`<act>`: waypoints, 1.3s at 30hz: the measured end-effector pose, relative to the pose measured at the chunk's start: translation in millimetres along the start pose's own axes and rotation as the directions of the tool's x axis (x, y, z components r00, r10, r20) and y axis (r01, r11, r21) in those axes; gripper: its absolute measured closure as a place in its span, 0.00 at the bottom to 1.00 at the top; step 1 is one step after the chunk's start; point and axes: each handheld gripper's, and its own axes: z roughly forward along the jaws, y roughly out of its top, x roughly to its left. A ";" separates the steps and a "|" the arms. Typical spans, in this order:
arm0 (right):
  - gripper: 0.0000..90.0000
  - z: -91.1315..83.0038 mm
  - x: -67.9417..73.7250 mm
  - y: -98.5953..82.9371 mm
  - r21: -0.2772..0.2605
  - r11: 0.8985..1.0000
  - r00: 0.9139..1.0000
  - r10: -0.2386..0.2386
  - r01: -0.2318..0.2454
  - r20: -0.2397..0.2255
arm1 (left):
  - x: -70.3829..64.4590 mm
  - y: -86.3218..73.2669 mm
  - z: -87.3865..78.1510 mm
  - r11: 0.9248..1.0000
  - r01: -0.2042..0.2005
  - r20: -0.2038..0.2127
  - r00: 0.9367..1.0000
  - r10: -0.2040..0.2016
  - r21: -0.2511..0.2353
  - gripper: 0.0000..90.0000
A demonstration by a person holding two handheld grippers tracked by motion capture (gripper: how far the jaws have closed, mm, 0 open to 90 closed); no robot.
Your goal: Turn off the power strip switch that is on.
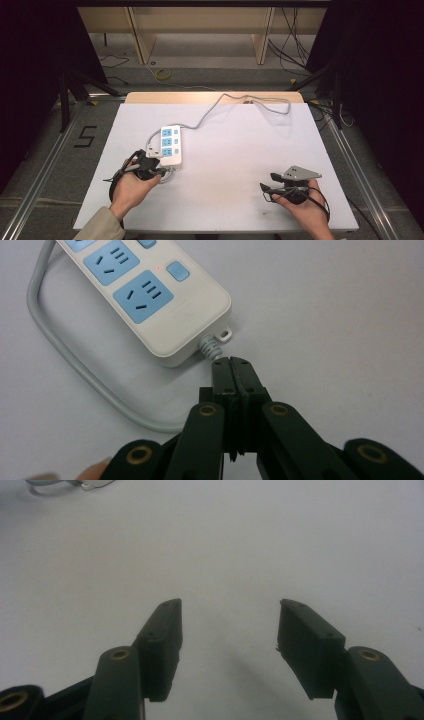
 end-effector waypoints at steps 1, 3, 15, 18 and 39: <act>0.49 0.0 -0.1 0.0 0.000 1.000 1.000 0.000 0.000 0.000 | 0.2 0.7 0.0 1.000 0.002 0.000 1.000 -0.002 0.001 0.99; 0.49 -0.2 -0.1 0.0 0.000 1.000 1.000 0.002 -0.002 0.000 | 0.7 1.8 0.2 1.000 0.003 0.001 1.000 -0.003 0.004 0.99; 0.49 -0.9 -0.7 0.2 -0.002 1.000 1.000 0.000 0.000 0.002 | 2.2 10.4 0.9 1.000 0.011 0.000 1.000 -0.011 0.012 0.99; 0.49 -0.9 -0.6 0.2 -0.001 1.000 1.000 0.001 -0.001 0.002 | 3.0 12.5 0.7 1.000 0.010 -0.001 1.000 -0.010 0.016 0.99; 0.48 -1.5 -0.5 0.2 -0.006 1.000 1.000 0.005 -0.005 0.002 | 6.6 24.6 -0.8 1.000 0.026 0.001 1.000 -0.026 0.013 0.99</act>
